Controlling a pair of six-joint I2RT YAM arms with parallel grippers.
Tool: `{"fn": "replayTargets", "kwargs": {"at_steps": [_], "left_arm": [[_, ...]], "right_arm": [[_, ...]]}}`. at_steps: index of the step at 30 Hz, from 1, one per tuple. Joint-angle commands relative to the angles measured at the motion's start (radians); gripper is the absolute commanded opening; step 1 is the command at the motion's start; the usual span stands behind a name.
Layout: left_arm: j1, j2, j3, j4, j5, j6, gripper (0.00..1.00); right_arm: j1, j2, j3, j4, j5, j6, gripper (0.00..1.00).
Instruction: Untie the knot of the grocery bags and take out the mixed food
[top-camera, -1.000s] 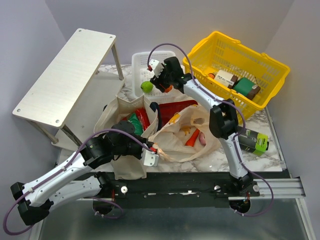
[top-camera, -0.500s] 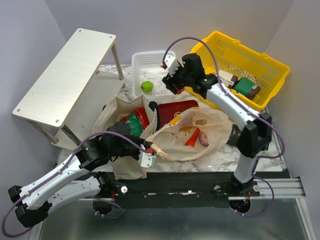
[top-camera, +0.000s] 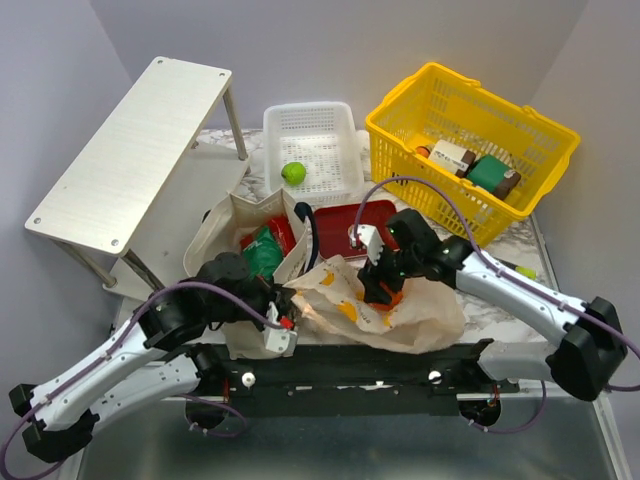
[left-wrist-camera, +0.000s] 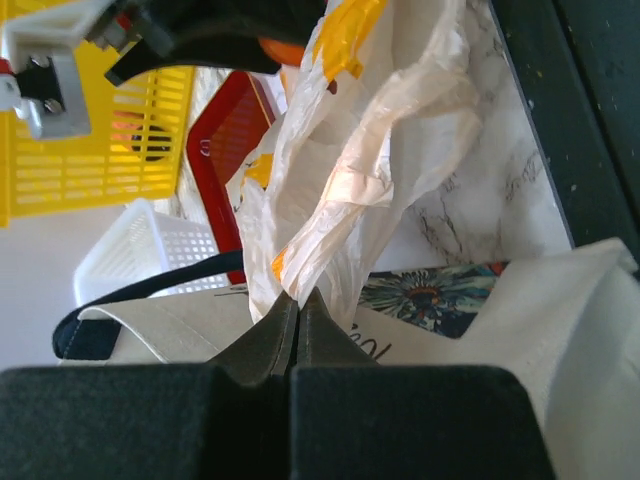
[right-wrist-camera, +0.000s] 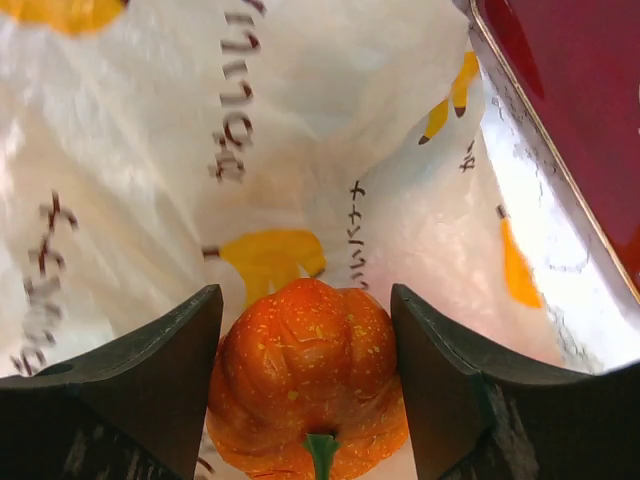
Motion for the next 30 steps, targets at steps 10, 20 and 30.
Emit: {"fn": "replayTargets", "kwargs": {"at_steps": [10,20,30], "left_arm": [[-0.001,-0.285,-0.148,-0.137,0.247,0.296,0.00],[-0.001,-0.119,-0.066,-0.060,0.135,0.080,0.00],[-0.001,-0.120,-0.091,-0.007,0.117,0.040,0.00]], "right_arm": [[-0.041,0.190,0.320,0.036,0.108,-0.114,0.29],[-0.268,0.582,0.547,0.040,0.113,-0.109,0.30],[-0.284,0.782,0.685,0.037,0.140,-0.160,0.34]]}}
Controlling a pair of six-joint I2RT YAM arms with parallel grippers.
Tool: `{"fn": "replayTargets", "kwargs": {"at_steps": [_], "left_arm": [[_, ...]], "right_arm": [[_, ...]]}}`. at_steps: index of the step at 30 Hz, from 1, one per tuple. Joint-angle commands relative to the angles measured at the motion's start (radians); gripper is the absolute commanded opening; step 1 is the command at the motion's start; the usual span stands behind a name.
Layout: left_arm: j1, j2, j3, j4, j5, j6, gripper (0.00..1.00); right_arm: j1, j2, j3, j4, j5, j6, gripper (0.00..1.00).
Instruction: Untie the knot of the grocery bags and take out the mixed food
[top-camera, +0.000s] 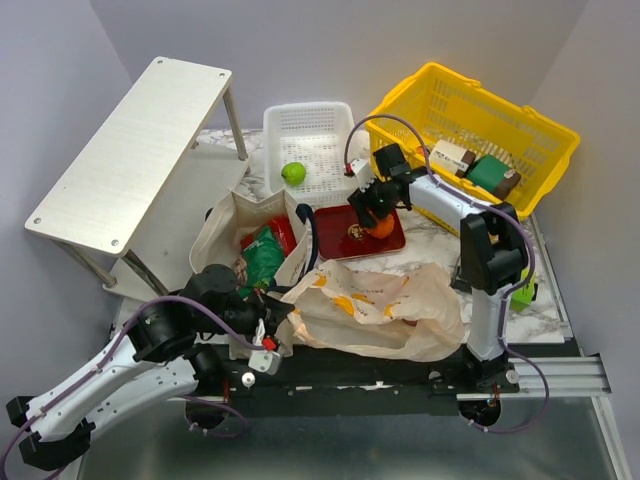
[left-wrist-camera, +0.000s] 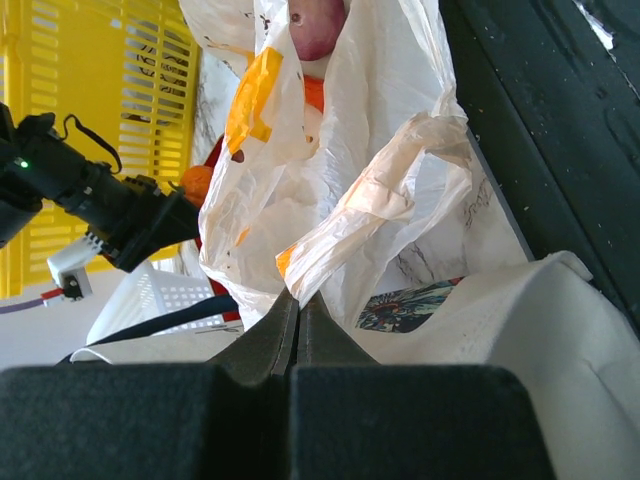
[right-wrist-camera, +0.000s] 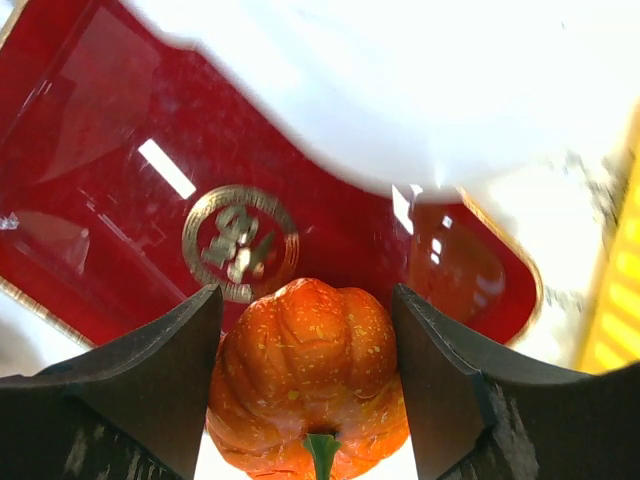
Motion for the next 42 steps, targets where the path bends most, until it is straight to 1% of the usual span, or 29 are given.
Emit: {"fn": "replayTargets", "kwargs": {"at_steps": [1,3,7,10,11,13,14,16,17,18,19,20,21,23,24,25,27,28,30,31,32,33,34,35,37,38,40,41,42], "left_arm": [[-0.001,0.011,-0.012,0.037,-0.025,-0.042,0.00],[-0.001,0.017,-0.012,0.042,-0.026,-0.042,0.00],[-0.001,0.030,-0.011,0.054,-0.020,-0.040,0.00],[-0.001,0.039,-0.012,0.058,-0.008,-0.039,0.00],[-0.001,0.041,-0.012,0.062,-0.005,-0.037,0.00],[-0.002,0.051,-0.008,0.072,0.002,-0.037,0.00],[-0.001,0.056,-0.005,0.074,0.003,-0.036,0.00],[-0.001,0.070,0.001,0.077,0.000,-0.026,0.00],[-0.001,0.073,0.002,0.077,-0.005,-0.011,0.00],[-0.002,0.079,0.002,0.081,-0.005,-0.006,0.00],[-0.001,0.082,-0.002,0.098,-0.009,-0.006,0.00],[-0.001,0.085,-0.003,0.109,-0.014,-0.005,0.00],[-0.001,0.094,-0.003,0.120,-0.015,-0.005,0.00],[-0.001,0.105,-0.005,0.138,-0.012,0.003,0.00],[-0.001,0.120,-0.003,0.144,-0.014,0.003,0.00],[-0.001,0.128,0.000,0.158,-0.014,0.000,0.00],[-0.001,0.152,0.003,0.173,-0.023,-0.017,0.00],[-0.001,0.159,0.005,0.198,-0.029,-0.032,0.00],[-0.001,0.168,-0.005,0.235,-0.034,-0.077,0.00],[-0.001,0.165,-0.015,0.264,-0.032,-0.110,0.00],[-0.001,0.163,-0.021,0.273,-0.028,-0.129,0.00],[-0.001,0.159,-0.022,0.281,-0.023,-0.137,0.00],[-0.001,0.159,-0.022,0.285,-0.018,-0.143,0.00],[-0.001,0.160,-0.020,0.286,-0.021,-0.140,0.00],[-0.001,0.171,-0.008,0.295,-0.025,-0.141,0.00],[-0.001,0.171,-0.003,0.305,-0.025,-0.146,0.00],[-0.001,0.171,0.000,0.382,-0.031,-0.190,0.00],[-0.001,0.177,0.005,0.388,-0.035,-0.198,0.00],[-0.001,0.191,0.008,0.384,-0.037,-0.195,0.00]], "right_arm": [[0.007,0.075,0.081,0.010,0.043,-0.044,0.35],[0.007,0.090,0.083,0.023,0.084,-0.070,0.35],[0.007,0.095,0.075,0.040,0.103,-0.107,0.36],[0.006,0.089,0.066,0.049,0.109,-0.096,0.40],[0.007,0.083,0.066,0.052,0.126,-0.090,0.51],[0.007,0.066,0.063,0.052,0.140,-0.069,0.66],[0.007,0.026,0.060,0.052,0.131,-0.064,0.77],[0.007,-0.033,0.047,0.024,0.096,-0.054,0.83],[0.007,-0.066,0.028,0.015,0.051,-0.050,0.89],[0.007,-0.143,0.014,0.009,0.030,-0.040,0.92],[0.007,-0.182,0.001,-0.003,0.011,0.001,0.97],[0.007,-0.219,-0.028,-0.010,-0.004,0.022,0.99],[0.007,-0.303,-0.038,-0.019,-0.030,0.040,0.99],[0.007,-0.397,-0.072,-0.042,-0.070,0.062,0.99],[0.007,-0.443,-0.112,-0.051,-0.143,0.054,0.99],[0.015,-0.537,-0.129,-0.081,-0.186,0.013,0.99],[0.041,-0.618,-0.167,-0.134,-0.277,-0.058,0.99],[0.073,-0.693,-0.199,-0.222,-0.314,-0.172,0.99],[0.108,-0.765,-0.242,-0.313,-0.415,-0.280,0.95],[0.146,-0.800,-0.293,-0.383,-0.446,-0.372,0.94],[0.171,-0.871,-0.319,-0.411,-0.464,-0.415,0.89],[0.203,-0.902,-0.345,-0.434,-0.458,-0.455,0.85],[0.275,-0.929,-0.383,-0.456,-0.439,-0.515,0.81],[0.307,-0.978,-0.447,-0.462,-0.414,-0.544,0.73],[0.390,-1.009,-0.512,-0.485,-0.345,-0.619,0.67],[0.401,-1.017,-0.555,-0.491,-0.331,-0.638,0.60],[0.417,-1.026,-0.572,-0.513,-0.320,-0.676,0.53],[0.417,-1.028,-0.577,-0.519,-0.316,-0.687,0.49],[0.420,-1.029,-0.577,-0.520,-0.301,-0.695,0.48]]}}
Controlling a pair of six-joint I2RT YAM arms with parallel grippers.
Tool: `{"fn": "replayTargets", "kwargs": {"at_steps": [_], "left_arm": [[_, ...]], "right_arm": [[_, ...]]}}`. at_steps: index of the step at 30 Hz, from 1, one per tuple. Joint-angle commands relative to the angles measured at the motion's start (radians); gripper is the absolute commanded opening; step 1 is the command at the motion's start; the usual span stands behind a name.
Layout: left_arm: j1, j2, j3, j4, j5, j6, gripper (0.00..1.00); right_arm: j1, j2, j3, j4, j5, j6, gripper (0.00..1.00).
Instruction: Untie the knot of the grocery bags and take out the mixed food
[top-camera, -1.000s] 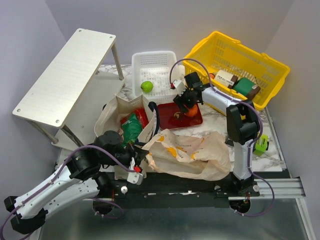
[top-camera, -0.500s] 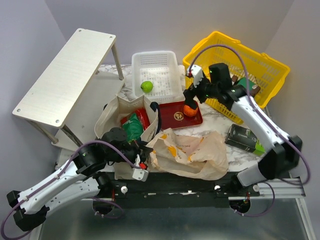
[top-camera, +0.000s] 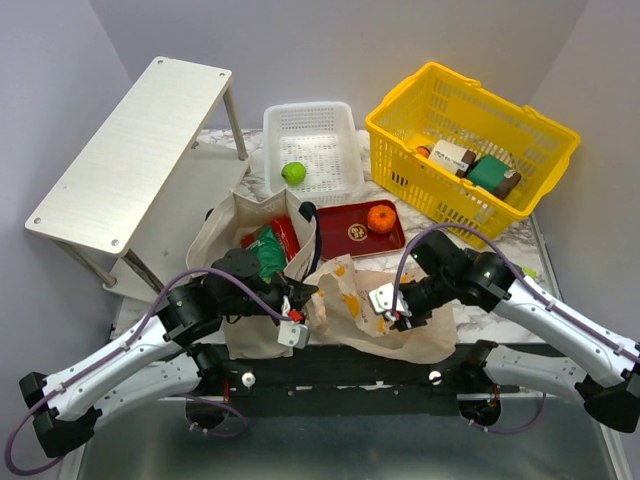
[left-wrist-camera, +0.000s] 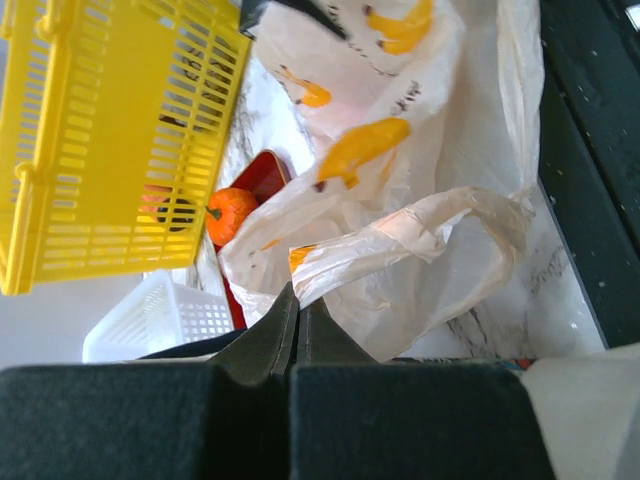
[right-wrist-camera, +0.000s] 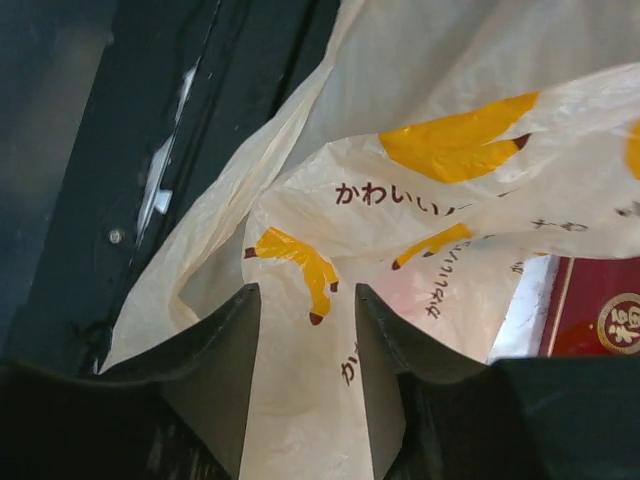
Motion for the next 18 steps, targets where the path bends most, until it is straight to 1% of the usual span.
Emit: {"fn": "replayTargets", "kwargs": {"at_steps": [1,3,4,5,7,10,11,13,14,16,18], "left_arm": [[-0.001,0.021,0.009,0.092,-0.025,-0.059,0.00],[-0.001,0.014,-0.002,0.101,-0.031,-0.059,0.00],[-0.001,0.012,-0.007,0.103,-0.029,-0.060,0.00],[-0.001,0.012,-0.010,0.103,-0.029,-0.067,0.00],[0.001,0.012,-0.010,0.111,-0.034,-0.085,0.00],[0.010,0.014,-0.020,0.141,-0.040,-0.111,0.00],[0.012,0.017,-0.020,0.149,-0.040,-0.119,0.00],[0.016,0.029,-0.020,0.193,-0.046,-0.149,0.00],[0.019,0.034,-0.011,0.209,-0.049,-0.190,0.00],[0.021,0.054,0.004,0.242,-0.051,-0.226,0.00],[0.021,0.070,0.041,0.241,-0.032,-0.261,0.00]], "right_arm": [[0.019,-0.021,-0.011,-0.079,0.050,-0.147,0.47],[0.024,-0.026,0.012,-0.081,0.079,-0.161,0.48],[0.026,-0.040,0.022,-0.058,0.096,-0.147,0.53],[0.027,-0.049,0.032,-0.042,0.114,-0.135,0.64],[0.029,-0.067,0.092,-0.031,0.140,-0.117,0.66],[0.038,-0.075,0.208,-0.079,0.079,-0.089,0.57],[0.046,-0.061,0.227,-0.094,0.062,-0.077,0.50],[0.065,-0.037,0.252,-0.142,0.015,-0.026,0.43],[0.076,-0.023,0.249,-0.154,0.001,-0.011,0.38],[0.076,0.008,0.235,-0.200,-0.057,-0.003,0.35],[0.079,0.029,0.224,-0.229,-0.111,-0.003,0.32]]}}
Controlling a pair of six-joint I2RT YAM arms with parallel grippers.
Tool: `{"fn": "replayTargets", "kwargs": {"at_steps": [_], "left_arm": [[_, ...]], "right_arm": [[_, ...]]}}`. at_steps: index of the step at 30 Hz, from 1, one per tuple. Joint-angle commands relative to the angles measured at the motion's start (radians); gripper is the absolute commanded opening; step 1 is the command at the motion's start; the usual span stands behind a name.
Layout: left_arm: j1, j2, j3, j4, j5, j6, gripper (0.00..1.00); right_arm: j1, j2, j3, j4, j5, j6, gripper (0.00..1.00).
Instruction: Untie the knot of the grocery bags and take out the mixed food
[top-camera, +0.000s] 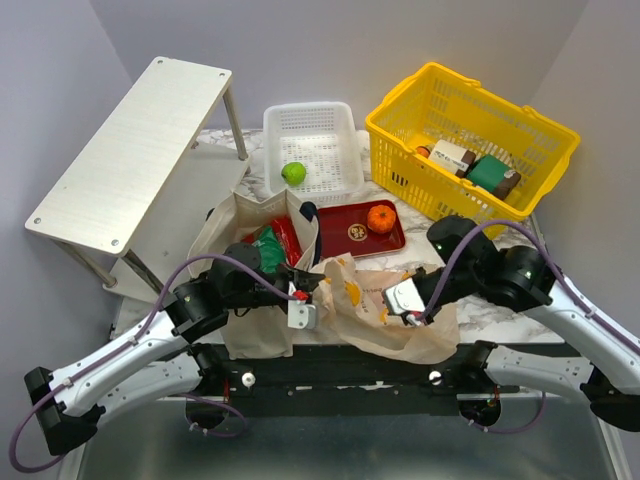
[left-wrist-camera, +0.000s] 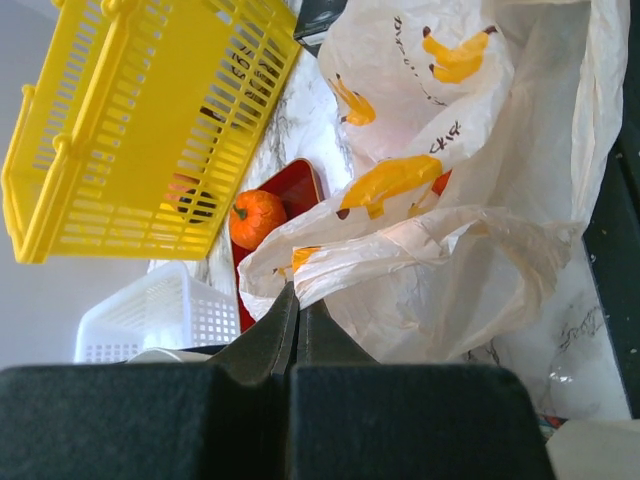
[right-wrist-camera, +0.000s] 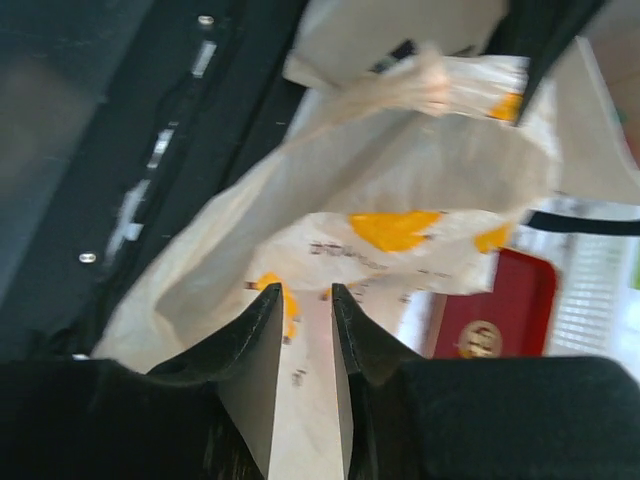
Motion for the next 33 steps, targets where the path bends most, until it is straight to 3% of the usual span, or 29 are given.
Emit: {"fn": "replayTargets", "kwargs": {"at_steps": [1,4,5,7,10,13,14,16,17,18,20,24,27,29,33], "left_arm": [[0.007,0.035,0.060,0.058,0.005,-0.120,0.00],[0.007,0.043,0.093,0.033,0.027,-0.163,0.00],[0.007,0.040,0.094,0.034,0.033,-0.174,0.00],[0.007,0.035,0.096,0.068,0.030,-0.237,0.00],[0.008,0.044,0.114,0.059,0.022,-0.242,0.00],[0.010,0.052,0.119,0.061,0.022,-0.237,0.00],[0.010,0.057,0.120,0.062,0.025,-0.240,0.00],[0.010,0.064,0.123,0.065,0.034,-0.241,0.00],[0.010,0.066,0.125,0.067,0.034,-0.241,0.00],[0.010,0.067,0.126,0.065,0.034,-0.238,0.00],[0.010,0.069,0.126,0.057,0.031,-0.220,0.00],[0.010,0.051,0.105,0.047,0.039,-0.189,0.00],[0.010,0.040,0.085,0.059,0.036,-0.189,0.00],[0.010,0.038,0.079,0.062,0.034,-0.188,0.00],[0.011,0.032,0.071,0.070,0.033,-0.192,0.00]], "right_arm": [[0.010,0.059,-0.027,-0.142,-0.138,0.054,0.32],[0.018,0.052,-0.047,-0.149,-0.169,0.056,0.32],[0.019,0.059,-0.050,-0.155,-0.182,0.056,0.41],[0.018,0.068,-0.061,-0.154,-0.202,0.063,0.46],[0.019,0.060,-0.107,-0.142,-0.176,0.071,0.45],[0.018,0.037,-0.176,-0.041,-0.098,0.153,0.39],[0.019,0.017,-0.237,0.005,-0.063,0.192,0.29],[0.018,-0.010,-0.307,0.169,0.082,0.305,0.22],[0.016,-0.027,-0.376,0.223,0.144,0.330,0.13],[0.012,-0.046,-0.415,0.274,0.273,0.350,0.06],[-0.025,-0.053,-0.467,0.377,0.380,0.355,0.00],[-0.058,-0.040,-0.570,0.458,0.575,0.277,0.00],[-0.056,-0.044,-0.581,0.460,0.531,0.240,0.02],[-0.056,-0.031,-0.572,0.458,0.511,0.249,0.17],[-0.058,0.008,-0.524,0.446,0.451,0.223,0.29]]}}
